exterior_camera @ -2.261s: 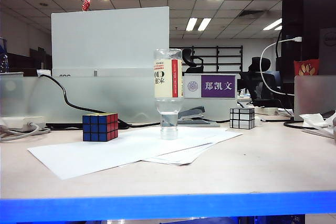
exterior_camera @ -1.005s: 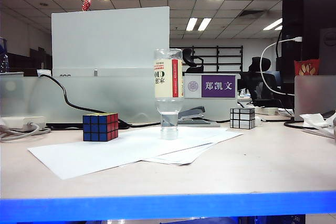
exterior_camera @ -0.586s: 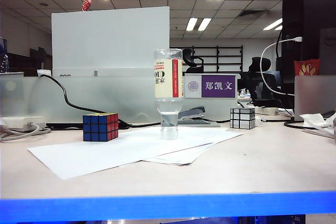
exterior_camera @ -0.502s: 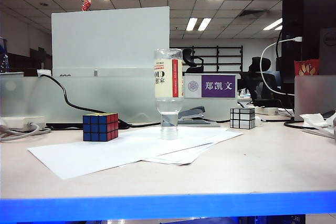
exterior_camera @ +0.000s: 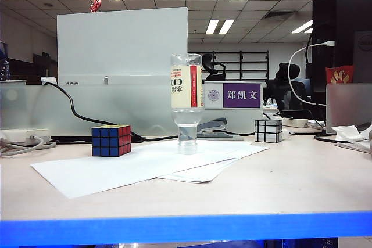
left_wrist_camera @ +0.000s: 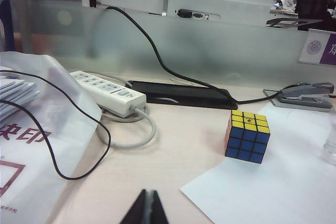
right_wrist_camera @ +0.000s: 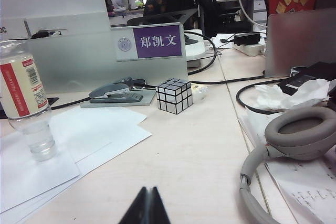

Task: Flip the plastic bottle upside down.

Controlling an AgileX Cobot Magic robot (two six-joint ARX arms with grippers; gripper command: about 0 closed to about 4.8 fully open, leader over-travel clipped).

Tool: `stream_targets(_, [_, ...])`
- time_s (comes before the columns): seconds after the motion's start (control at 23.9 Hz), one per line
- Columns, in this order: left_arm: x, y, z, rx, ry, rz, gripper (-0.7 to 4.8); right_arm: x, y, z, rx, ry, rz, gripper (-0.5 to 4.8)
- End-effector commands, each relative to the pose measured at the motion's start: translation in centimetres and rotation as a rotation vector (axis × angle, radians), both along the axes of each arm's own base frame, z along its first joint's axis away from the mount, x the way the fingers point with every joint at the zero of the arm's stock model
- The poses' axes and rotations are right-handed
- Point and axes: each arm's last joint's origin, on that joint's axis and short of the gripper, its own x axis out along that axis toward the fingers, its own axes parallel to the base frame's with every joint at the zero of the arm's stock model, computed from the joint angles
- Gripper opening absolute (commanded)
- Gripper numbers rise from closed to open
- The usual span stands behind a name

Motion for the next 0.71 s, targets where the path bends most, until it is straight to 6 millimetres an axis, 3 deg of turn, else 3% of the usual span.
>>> stream_targets(0.04, [-0.02,0.00,0.16,0.001,-0.015,0.002,-0.04,0.00,-0.04,0.01,0.005,-0.007,-0.009,-0.06])
stream_targets(0.71, [-0.02,0.00,0.16,0.001,-0.015,0.002,-0.04,0.02,-0.09,-0.19,0.004,0.014,-0.028,-0.06])
